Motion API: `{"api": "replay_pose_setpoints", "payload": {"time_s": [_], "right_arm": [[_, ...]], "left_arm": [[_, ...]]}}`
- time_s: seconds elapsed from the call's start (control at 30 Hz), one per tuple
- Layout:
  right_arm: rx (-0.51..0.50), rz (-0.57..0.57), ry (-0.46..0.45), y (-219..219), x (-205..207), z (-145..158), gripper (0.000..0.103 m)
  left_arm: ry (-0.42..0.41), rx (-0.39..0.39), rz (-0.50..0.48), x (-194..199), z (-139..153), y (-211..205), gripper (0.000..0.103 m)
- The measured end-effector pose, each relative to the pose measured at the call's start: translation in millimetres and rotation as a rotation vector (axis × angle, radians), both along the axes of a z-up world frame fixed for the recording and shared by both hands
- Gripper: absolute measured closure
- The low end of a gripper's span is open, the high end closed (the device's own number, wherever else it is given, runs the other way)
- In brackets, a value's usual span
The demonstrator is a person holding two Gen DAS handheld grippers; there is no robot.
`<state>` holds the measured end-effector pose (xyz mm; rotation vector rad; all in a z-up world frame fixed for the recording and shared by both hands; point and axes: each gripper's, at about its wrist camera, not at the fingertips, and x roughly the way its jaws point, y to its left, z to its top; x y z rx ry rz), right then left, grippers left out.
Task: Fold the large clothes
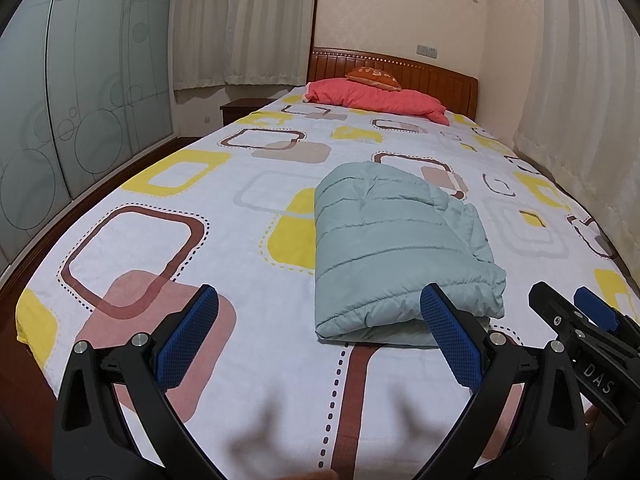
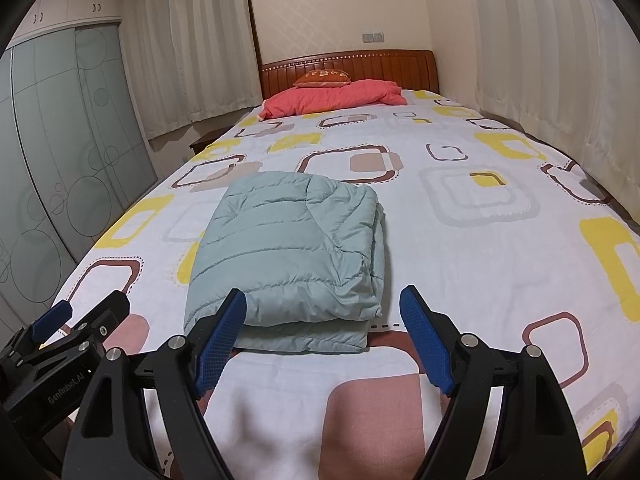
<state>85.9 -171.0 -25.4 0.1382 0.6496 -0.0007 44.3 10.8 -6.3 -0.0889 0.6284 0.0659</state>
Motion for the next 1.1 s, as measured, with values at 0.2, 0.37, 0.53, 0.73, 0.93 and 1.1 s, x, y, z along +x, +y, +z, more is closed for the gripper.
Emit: {"api": "replay_pose_setpoints", "payload": {"time_s": [0.2, 0.37, 0.53, 0.73, 0.93, 1.1], "right_arm": [[-0.001, -0.001, -0.003, 0.2, -1.6, 0.9, 0.025], [-0.002, -0.001, -0.002, 0.6, -2.1, 0.8, 0.025], [-0.002, -0.001, -0.002, 0.9, -2.7, 0.5, 0.025], [0.000, 0.003, 0.002, 1.5, -3.3, -1.2, 0.025], [0.001, 0.008, 0.001, 1.8, -3.6, -3.7, 0.025], [0.002, 0.005, 0.000, 1.2, -2.7, -5.0, 0.025]], "left_arm": [[-0.021, -0.016, -0.003, -1.4, 5.2, 6.3, 0.002], [-0.021, -0.017, -0.008, -0.4, 6.0, 6.9, 0.002], [-0.023, -0.026, -0.020, 1.0, 5.7, 7.3, 0.002], [0.010, -0.031, 0.006, 4.4, 0.3, 9.1, 0.002], [0.003, -0.035, -0.001, 8.7, -3.3, 8.7, 0.002], [0.013, -0.024, 0.011, 9.3, -7.3, 9.6, 0.002]]}}
